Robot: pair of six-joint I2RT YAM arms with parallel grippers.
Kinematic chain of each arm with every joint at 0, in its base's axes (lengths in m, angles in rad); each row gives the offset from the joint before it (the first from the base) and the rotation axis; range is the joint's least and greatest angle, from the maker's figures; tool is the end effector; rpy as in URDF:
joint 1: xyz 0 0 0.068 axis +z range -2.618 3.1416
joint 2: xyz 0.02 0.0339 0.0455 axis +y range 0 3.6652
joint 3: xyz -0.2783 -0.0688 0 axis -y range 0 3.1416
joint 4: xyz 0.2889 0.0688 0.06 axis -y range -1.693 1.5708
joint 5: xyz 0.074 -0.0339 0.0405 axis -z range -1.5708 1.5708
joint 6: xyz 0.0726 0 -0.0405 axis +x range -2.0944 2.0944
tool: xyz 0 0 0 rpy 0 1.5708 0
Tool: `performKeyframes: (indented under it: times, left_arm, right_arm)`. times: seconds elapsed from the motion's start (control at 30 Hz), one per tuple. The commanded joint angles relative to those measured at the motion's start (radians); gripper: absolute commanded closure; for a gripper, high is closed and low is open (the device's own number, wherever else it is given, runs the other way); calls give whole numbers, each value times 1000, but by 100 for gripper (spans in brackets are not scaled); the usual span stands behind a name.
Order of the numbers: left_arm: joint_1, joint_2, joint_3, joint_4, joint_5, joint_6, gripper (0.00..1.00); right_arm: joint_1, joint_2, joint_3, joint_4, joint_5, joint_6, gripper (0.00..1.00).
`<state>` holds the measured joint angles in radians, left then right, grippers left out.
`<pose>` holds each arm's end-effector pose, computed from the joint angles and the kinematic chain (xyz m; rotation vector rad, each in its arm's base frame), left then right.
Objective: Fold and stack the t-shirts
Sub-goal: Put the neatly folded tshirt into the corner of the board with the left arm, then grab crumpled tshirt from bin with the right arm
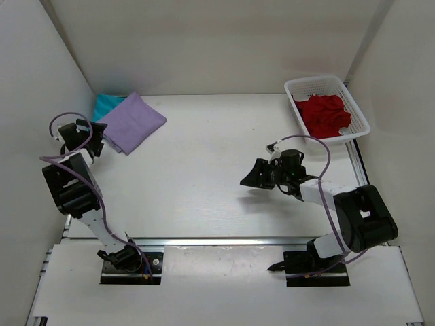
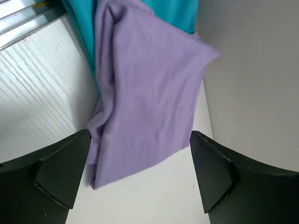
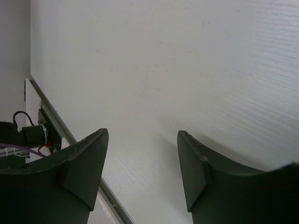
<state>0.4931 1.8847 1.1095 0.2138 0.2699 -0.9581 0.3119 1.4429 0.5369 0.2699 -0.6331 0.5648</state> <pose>0.4286 0.2083 0.1422 -1.3092 1.7196 -0.5591 0.2881 0.1380 0.1204 -0.0866 2.3161 1.1680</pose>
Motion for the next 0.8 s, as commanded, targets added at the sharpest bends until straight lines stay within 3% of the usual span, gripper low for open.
performKeyframes:
  times: [0.0, 0.13, 0.23, 0.27, 0.3, 0.47, 0.63, 0.73, 0.77]
  left_arm:
    - [-30, -189, -22, 15, -84, -5, 1]
    - [-83, -255, -88, 19, -103, 31, 1]
    - [-237, -294, -85, 2, -112, 88, 2]
    - [-317, -292, -80, -4, -100, 99, 2]
    - [-403, -285, -53, -8, -74, 120, 1]
    - [-747, -248, -8, -59, 26, 200, 2]
    - [-1057, -317, -170, -27, 29, 257, 1]
    - [-1169, -345, -302, 19, 18, 277, 1]
    - [-1195, -343, -336, 36, 34, 269, 1]
  right_arm:
    - [18, -13, 11, 14, 38, -19, 41]
    - [15, -78, 70, -46, 97, -42, 43]
    - [-5, -66, 180, -98, 151, -68, 72]
    - [-16, -55, 237, -131, 156, -72, 90]
    - [-37, -41, 264, -161, 180, -91, 100]
    - [-171, 11, 509, -323, 373, -193, 100]
    - [-396, 143, 682, -422, 533, -226, 100]
    - [-454, 279, 820, -503, 587, -267, 91]
    - [-468, 312, 878, -520, 595, -302, 82]
